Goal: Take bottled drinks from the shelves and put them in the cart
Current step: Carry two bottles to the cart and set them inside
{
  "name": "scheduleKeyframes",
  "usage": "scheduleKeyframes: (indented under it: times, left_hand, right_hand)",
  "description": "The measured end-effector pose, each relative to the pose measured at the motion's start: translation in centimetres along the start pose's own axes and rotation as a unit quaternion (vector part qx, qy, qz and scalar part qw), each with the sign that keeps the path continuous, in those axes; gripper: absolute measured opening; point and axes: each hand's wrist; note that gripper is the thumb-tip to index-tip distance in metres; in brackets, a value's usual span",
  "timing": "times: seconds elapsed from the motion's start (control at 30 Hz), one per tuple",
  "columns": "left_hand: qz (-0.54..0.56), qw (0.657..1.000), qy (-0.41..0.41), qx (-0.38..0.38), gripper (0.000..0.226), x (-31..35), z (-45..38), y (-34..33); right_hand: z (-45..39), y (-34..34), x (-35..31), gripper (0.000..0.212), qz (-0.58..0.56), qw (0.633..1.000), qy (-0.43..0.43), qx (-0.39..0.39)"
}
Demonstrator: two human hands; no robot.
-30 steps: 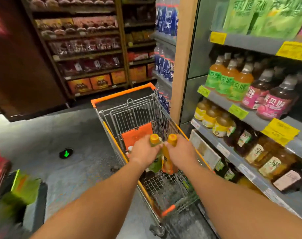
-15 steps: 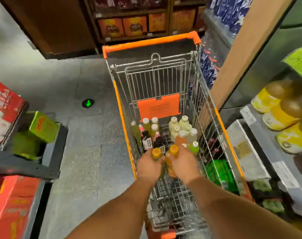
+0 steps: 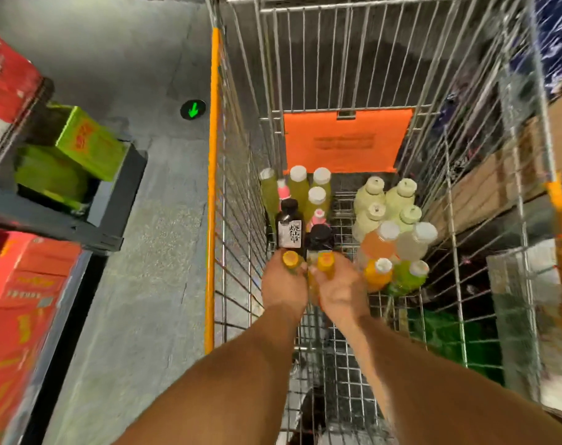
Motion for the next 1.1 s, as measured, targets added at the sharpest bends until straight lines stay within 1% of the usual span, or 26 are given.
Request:
scheduleKeyframes:
  times: [0.03,0.13,0.2,0.3,0.4,0.5,0.6,0.73,0.77,0.83,0.9,0.97,1.03,1.1]
  left_hand:
    - [0.01,1.0,0.008,0.012,0.006,0.0,-0.4,-0.4]
    - [0.016,0.999,0.016,0.029,0.011,0.1,-1.5,-0.6]
    - [0.03,0.999,0.026,0.021,0.009,-0.2,-1.9,-0.5]
    - [0.052,0.998,0.045,0.0,0.021,-0.6,-2.0,-0.2]
    - [0.052,0.997,0.053,-0.009,0.021,-0.5,-1.8,0.3]
    - [0.054,0.996,0.064,-0.025,0.021,-0.3,-1.9,0.8]
    - [0.052,0.996,0.058,-0.035,0.019,-0.2,-1.7,1.0]
    - [0.048,0.997,0.047,-0.026,0.019,-0.1,-1.4,1.4]
    - [0.048,0.998,0.046,-0.023,0.023,0.0,-1.3,1.5]
    - [0.054,0.997,0.044,-0.021,0.038,0.4,-1.1,2.0]
    - [0.058,0.997,0.043,-0.022,0.051,0.7,-0.8,2.6]
    - [0.052,0.998,0.042,-0.022,0.06,1.1,-0.4,3.2]
    - [0.046,0.998,0.033,-0.023,0.06,1.5,0.3,4.0]
    - [0.041,0.999,0.008,-0.02,0.055,2.2,0.9,5.1]
  right_hand:
    - [-0.5,-0.3,0.2,0.02,-0.003,1.0,0.008,0.01]
    - [-1.3,-0.8,-0.1,0.026,0.011,0.999,0.009,0.036]
    - [-1.0,-1.2,-0.1,0.028,0.016,0.999,0.011,0.033]
    - [-0.6,-1.6,0.0,0.035,0.017,0.999,0.017,0.027]
    - [-1.3,-1.4,-0.4,0.041,0.018,1.0,-0.01,0.02]
    - [-1.8,-1.3,-0.9,0.046,0.032,0.999,-0.011,0.016]
    - [-1.8,-1.2,-1.1,0.045,0.032,0.999,-0.004,0.023]
    - [-1.7,-1.1,-1.5,0.037,0.031,0.999,-0.01,0.013]
    - [-1.7,-1.0,-1.7,0.036,0.031,0.999,-0.012,0.011]
    - [-1.7,-0.9,-1.9,0.036,0.032,0.999,-0.013,0.016]
    - [-1.6,-0.8,-2.3,0.042,0.032,0.999,-0.015,0.026]
    - [-1.2,-0.5,-2.7,0.049,0.033,0.999,-0.019,0.035]
    - [-0.4,0.0,-3.4,0.051,0.034,0.999,-0.02,0.035]
    - [0.4,0.9,-4.5,0.054,0.032,0.999,-0.018,0.034]
Point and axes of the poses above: each hand's wrist, its own z-axis away from the middle knuckle, its own y-axis out of the back of the hand, x = y × z, and after that the axes turned 14 degrees about -z, right-handed
